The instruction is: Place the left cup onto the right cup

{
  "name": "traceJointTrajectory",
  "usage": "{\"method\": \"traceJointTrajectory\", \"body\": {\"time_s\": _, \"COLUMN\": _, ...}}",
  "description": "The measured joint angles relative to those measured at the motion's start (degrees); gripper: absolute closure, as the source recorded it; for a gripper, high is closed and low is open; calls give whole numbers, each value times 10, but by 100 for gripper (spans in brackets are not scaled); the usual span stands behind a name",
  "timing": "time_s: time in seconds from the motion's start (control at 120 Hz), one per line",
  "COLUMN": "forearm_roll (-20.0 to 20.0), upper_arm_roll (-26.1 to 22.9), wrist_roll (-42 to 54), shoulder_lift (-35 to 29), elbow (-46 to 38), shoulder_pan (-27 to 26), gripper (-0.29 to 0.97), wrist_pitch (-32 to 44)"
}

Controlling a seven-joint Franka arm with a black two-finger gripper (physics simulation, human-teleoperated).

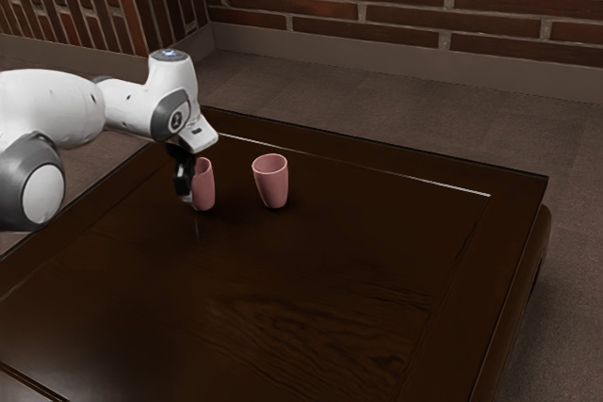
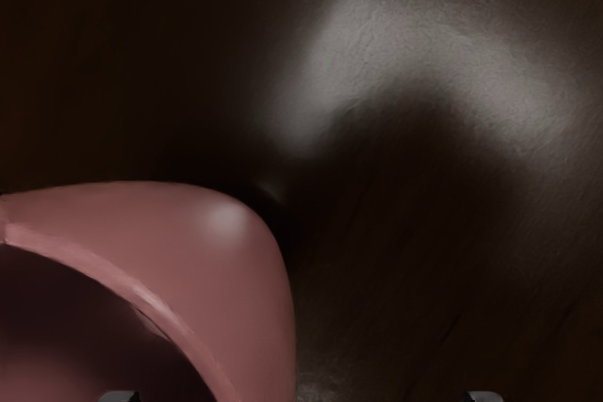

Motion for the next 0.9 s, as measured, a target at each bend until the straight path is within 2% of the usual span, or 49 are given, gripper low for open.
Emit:
{"method": "traceJointTrajectory", "body": {"time_s": 0.133, "forearm_roll": 0, "upper_arm_roll": 0, "wrist_roll": 8, "shoulder_lift": 3, "elbow": 1, "shoulder_pan": -7, "gripper": 59, "wrist_pitch": 20}}
{"method": "traceJointTrajectory", "body": {"time_s": 0.292, "forearm_roll": 0, "upper_arm_roll": 0, "wrist_roll": 16, "shoulder_lift": 4, "elbow": 0, "shoulder_pan": -8, "gripper": 70, "wrist_pitch": 34}}
{"method": "traceJointTrajectory", "body": {"time_s": 0.5, "forearm_roll": 0, "upper_arm_roll": 1, "wrist_roll": 23, "shoulder_lift": -4, "elbow": -1, "shoulder_pan": -8, "gripper": 76, "wrist_pitch": 42}}
{"method": "traceJointTrajectory", "body": {"time_s": 0.9, "forearm_roll": 2, "upper_arm_roll": 1, "wrist_roll": 18, "shoulder_lift": -112, "elbow": -2, "shoulder_pan": -47, "gripper": 76, "wrist_pitch": 3}}
